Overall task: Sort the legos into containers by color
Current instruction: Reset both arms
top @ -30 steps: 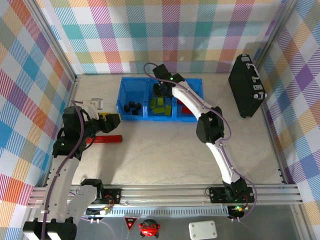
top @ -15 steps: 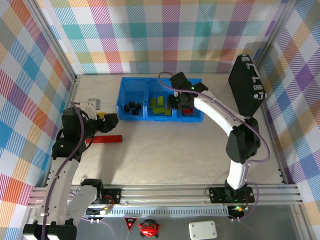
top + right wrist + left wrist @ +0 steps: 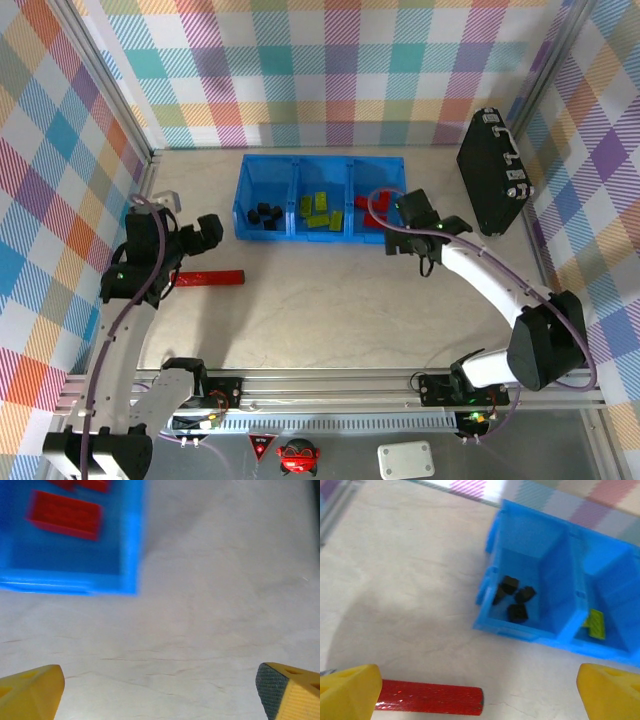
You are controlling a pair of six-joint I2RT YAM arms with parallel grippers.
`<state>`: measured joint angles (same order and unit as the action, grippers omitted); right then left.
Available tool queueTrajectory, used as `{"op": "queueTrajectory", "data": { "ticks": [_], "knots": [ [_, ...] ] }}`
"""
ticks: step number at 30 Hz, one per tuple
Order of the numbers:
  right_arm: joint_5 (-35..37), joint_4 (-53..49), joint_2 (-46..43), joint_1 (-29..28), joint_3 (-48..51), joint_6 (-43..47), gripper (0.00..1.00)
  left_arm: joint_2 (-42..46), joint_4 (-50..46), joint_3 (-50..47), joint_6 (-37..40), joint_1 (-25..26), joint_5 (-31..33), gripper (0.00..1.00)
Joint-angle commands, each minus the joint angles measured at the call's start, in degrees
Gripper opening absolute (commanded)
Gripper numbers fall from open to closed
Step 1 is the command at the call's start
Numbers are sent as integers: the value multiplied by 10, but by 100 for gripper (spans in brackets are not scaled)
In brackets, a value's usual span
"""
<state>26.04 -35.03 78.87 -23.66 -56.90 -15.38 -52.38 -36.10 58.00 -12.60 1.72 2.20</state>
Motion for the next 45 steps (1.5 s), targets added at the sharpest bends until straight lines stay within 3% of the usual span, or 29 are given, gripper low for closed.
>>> {"op": "queueTrajectory", "data": {
  "ticks": [1,8,13,18,25,30,38,42,45],
  "knots": [
    [46,72,-1,53,45,12,99,-18,-16,-5,-64,-6,73,100],
    [73,254,29,135,146,46,99,-3,136,-134,-88,2,191,96],
    [44,430,24,147,214,123,99,-32,308,-237,-1,17,251,97],
    [7,601,22,156,270,149,99,-111,463,-292,91,36,257,99],
    [-82,786,63,157,317,170,99,-184,780,-399,184,46,181,100],
    [-96,808,57,161,335,169,99,-233,877,-434,211,46,149,100],
    [-134,847,54,165,358,179,99,-201,833,-436,196,45,73,100],
    [-148,849,54,170,359,180,99,-269,934,-441,180,43,3,100],
    [-159,864,54,173,368,179,99,-327,932,-412,174,43,18,100]
  ]
}}
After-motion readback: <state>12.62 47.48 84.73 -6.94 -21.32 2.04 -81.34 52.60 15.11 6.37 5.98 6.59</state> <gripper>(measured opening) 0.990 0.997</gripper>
